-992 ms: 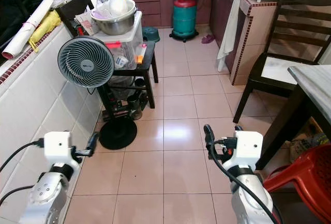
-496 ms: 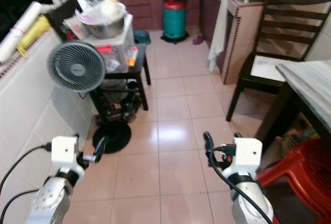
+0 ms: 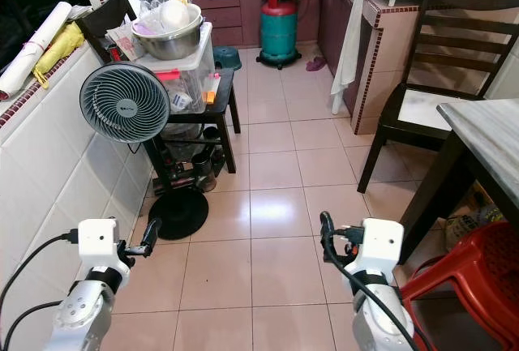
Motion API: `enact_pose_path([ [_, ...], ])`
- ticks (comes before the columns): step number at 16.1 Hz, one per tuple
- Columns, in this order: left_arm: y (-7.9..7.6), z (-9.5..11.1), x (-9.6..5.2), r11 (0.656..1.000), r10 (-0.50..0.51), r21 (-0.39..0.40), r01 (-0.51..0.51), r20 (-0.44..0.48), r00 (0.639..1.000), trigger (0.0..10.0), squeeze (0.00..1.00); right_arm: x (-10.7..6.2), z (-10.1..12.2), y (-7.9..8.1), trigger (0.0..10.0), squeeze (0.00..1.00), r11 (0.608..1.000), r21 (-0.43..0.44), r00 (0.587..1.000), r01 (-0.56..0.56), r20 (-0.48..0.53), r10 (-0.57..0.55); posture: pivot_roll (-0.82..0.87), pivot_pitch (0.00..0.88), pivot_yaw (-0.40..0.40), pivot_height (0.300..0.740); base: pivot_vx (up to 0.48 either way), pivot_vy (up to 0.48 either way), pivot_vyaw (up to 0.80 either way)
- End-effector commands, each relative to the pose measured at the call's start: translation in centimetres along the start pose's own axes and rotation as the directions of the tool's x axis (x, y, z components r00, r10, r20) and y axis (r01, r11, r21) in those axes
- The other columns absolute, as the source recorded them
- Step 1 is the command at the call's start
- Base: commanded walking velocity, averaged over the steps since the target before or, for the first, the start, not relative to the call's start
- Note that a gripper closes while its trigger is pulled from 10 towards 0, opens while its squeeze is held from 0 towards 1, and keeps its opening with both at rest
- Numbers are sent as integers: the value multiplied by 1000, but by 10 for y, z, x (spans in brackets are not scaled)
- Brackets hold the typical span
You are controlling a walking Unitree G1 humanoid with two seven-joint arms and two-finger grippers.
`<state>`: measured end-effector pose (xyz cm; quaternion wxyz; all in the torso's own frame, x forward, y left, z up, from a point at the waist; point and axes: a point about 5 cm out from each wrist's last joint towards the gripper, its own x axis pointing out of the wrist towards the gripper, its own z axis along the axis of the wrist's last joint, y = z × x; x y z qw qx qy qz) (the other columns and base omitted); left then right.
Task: Setting the table
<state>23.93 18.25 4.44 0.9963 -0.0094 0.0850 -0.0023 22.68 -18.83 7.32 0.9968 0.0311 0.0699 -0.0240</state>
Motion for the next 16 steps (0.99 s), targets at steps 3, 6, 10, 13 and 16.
enact_pose_path([
  [3, -2, 12, 2, 1000, 8, -11, -6, 128, 992, 10000, 0, 2, 18, 2, 10000, 0, 991, -130, 987, 19, 163, 3, -86, 0, 97, 740, 0, 0, 0],
  [6, -2, 18, 4, 1000, -11, -5, 12, 194, 981, 10000, 0, 1, 20, 2, 10000, 0, 996, -89, 978, 21, 210, -2, -89, 0, 98, 740, 0, 0, 0],
  [10, -6, 24, 5, 999, -43, 4, 43, 237, 971, 10000, 0, -2, 18, 4, 10000, 0, 997, -82, 972, -3, 233, 22, -90, 0, 98, 740, 0, 0, 0],
  [13, -2, 13, 1, 998, -61, 33, 56, 198, 978, 10000, 0, -4, 11, 3, 10000, 0, 998, -56, 981, -33, 188, 43, -88, 0, 96, 740, 0, 0, 0],
  [16, -8, 4, 5, 995, -96, 32, 93, 94, 991, 10000, 0, 1, 10, 2, 10000, 0, 997, -36, 988, -64, 139, 68, -86, 0, 92, 740, 0, 0, 0],
])
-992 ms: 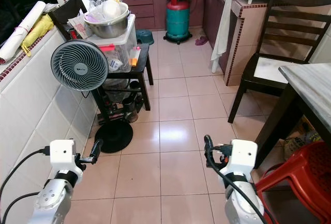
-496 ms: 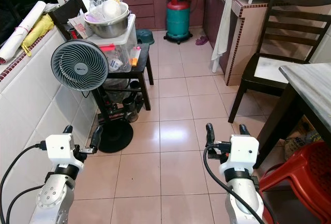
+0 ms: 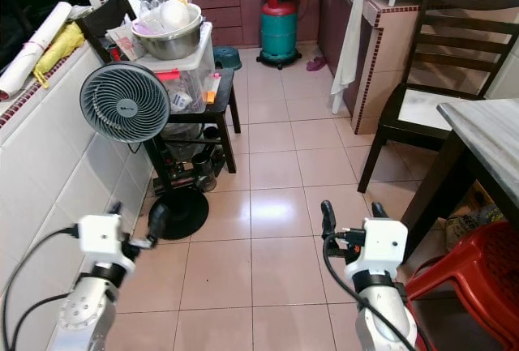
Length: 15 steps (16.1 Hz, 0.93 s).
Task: Setting the table
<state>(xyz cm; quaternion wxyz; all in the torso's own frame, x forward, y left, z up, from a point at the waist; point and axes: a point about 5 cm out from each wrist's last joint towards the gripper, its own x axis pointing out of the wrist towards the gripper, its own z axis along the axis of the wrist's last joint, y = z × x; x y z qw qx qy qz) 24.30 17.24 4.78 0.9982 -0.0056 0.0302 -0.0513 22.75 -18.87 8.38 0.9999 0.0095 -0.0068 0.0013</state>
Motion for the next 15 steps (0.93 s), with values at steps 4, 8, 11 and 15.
enact_pose_path([
  [4, 0, 5, 11, 999, -14, -52, 12, -28, 1000, 10000, 0, 17, 9, 2, 10000, 0, 999, 13, 999, -36, -16, 36, -83, 0, 89, 740, 0, 0, 0],
  [8, 3, 5, 12, 998, 4, -64, -7, -45, 999, 10000, 0, 16, 6, 2, 10000, 0, 999, 17, 999, -37, -39, 38, -82, 0, 90, 740, 0, 0, 0],
  [11, 4, 4, 12, 997, 7, -76, -11, -59, 998, 10000, 0, 16, -9, -1, 10000, 0, 996, 39, 977, 86, -197, -76, -90, 0, 101, 740, 0, 0, 0],
  [15, 4, 6, 13, 997, 0, -74, -4, -55, 999, 10000, 0, 9, -7, 6, 10000, 0, 994, 56, 982, 92, -171, -82, -92, 0, 103, 740, 0, 0, 0],
])
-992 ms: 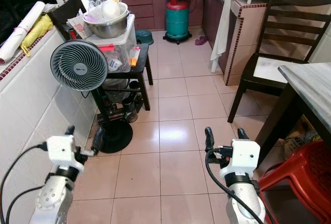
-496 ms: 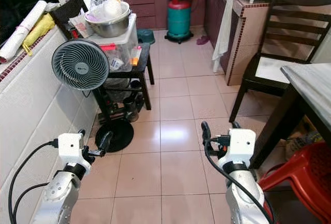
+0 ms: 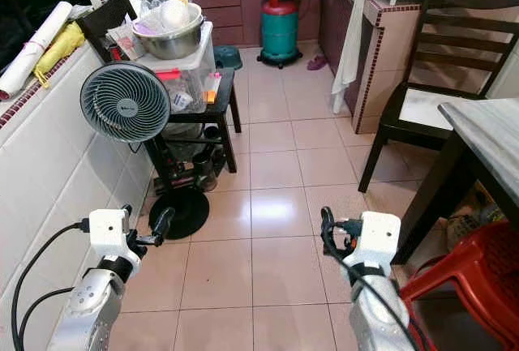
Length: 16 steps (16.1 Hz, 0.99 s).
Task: Setting the table
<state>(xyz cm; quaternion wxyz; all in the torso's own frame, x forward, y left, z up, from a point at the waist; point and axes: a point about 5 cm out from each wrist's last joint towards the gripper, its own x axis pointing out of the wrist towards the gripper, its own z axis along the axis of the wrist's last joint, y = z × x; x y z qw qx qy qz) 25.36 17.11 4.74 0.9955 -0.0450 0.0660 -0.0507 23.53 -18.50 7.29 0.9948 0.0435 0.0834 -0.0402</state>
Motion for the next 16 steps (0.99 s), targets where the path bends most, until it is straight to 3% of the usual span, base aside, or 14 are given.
enact_pose_path([
  [1, 3, 6, 2, 1000, 4, 8, -5, 14, 1000, 10000, 0, -1, 7, 6, 10000, 0, 998, 15, 996, -65, 65, 63, -92, 0, 103, 740, 0, 0, 0],
  [4, 2, 5, 2, 1000, 4, 2, -4, 12, 1000, 10000, 0, -2, 3, 6, 10000, 0, 998, -34, 998, -50, 31, 51, -93, 0, 103, 740, 0, 0, 0],
  [7, 3, 4, 2, 999, 34, -14, -34, 23, 999, 10000, 0, -1, 13, 10, 10000, 0, 993, -70, 991, -99, 79, 104, -95, 0, 102, 740, 0, 0, 0],
  [12, 5, -2, -7, 993, 118, -26, -117, 49, 992, 10000, 0, 9, 22, 6, 10000, 0, 972, -166, 980, -166, 84, 181, -68, 0, 28, 740, 0, 0, 0],
  [16, 4, -4, -12, 989, 148, -26, -146, 61, 987, 10000, 0, 18, 25, 4, 10000, 0, 968, -178, 977, -179, 82, 196, -45, 0, -2, 740, 0, 0, 0],
])
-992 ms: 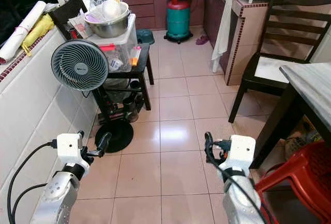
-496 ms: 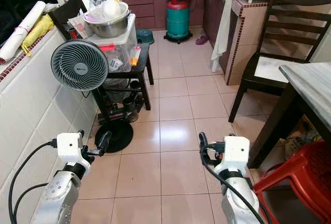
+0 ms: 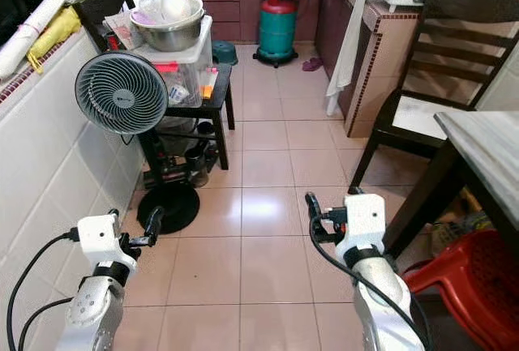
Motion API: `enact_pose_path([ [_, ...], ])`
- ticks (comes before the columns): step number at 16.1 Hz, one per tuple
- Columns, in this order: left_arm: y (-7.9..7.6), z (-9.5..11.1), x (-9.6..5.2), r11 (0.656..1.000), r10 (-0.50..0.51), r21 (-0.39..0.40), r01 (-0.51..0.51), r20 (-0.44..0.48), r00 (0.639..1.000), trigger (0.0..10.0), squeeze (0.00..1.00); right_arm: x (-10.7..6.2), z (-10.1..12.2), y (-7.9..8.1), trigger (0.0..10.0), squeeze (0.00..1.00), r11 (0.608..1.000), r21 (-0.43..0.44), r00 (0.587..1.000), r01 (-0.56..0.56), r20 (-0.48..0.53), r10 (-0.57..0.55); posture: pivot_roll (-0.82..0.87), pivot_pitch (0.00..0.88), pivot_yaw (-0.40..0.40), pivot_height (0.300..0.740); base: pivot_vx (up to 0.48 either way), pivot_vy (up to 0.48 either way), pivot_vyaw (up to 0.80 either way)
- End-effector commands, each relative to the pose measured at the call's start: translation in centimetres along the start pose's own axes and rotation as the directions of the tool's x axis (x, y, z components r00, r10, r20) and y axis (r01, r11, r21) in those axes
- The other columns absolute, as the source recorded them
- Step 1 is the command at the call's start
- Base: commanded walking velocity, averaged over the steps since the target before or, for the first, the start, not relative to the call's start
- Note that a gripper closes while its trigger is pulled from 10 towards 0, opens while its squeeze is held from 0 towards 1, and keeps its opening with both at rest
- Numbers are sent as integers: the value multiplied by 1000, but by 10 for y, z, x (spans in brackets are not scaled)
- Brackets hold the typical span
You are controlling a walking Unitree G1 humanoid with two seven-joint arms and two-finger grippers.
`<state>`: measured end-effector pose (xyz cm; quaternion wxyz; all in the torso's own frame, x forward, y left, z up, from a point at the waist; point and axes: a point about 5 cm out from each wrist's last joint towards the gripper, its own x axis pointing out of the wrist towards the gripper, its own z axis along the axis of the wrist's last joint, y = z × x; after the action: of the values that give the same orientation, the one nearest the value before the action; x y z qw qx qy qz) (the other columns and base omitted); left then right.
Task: Setting the table
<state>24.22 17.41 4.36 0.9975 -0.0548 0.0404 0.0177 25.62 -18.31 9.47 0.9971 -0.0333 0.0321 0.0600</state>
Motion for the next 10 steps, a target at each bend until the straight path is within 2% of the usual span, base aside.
enact_pose_path([
  [1, 2, 3, -2, 1000, 7, 28, -7, 23, 1000, 10000, 0, 1, -1, -1, 10000, 0, 1000, 7, 1000, 3, -5, -3, -35, 0, -2, 740, 0, 0, 0],
  [3, 3, 5, -3, 999, 0, 32, -1, 27, 1000, 10000, 0, 0, -3, 1, 10000, 0, 1000, 9, 1000, 3, -10, -2, -33, 0, 13, 740, 0, 0, 0],
  [6, 2, 11, -2, 997, -74, 35, 73, 36, 997, 10000, 0, -6, -10, 3, 10000, 0, 999, 30, 999, 30, -27, -29, -46, 0, 38, 740, 0, 0, -760],
  [10, 2, 10, 0, 996, -85, 27, 84, 26, 996, 10000, 0, -8, -11, 3, 10000, 0, 998, 37, 999, 45, -26, -44, -57, 0, 50, 740, 0, 0, -800],
])
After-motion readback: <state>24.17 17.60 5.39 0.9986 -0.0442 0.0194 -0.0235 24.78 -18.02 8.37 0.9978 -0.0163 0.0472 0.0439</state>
